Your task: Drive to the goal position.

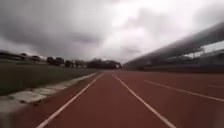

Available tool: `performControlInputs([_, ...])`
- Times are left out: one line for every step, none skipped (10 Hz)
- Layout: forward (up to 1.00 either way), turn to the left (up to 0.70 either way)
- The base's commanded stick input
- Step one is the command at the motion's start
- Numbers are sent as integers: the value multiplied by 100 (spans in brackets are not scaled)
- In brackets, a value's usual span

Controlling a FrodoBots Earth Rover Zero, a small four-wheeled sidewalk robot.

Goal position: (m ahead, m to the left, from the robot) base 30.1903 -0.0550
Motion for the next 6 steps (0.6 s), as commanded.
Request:
performControlInputs([70, 7])
performControlInputs([70, 6])
performControlInputs([70, 5])
performControlInputs([70, 5])
performControlInputs([70, 4])
performControlInputs([70, 3])
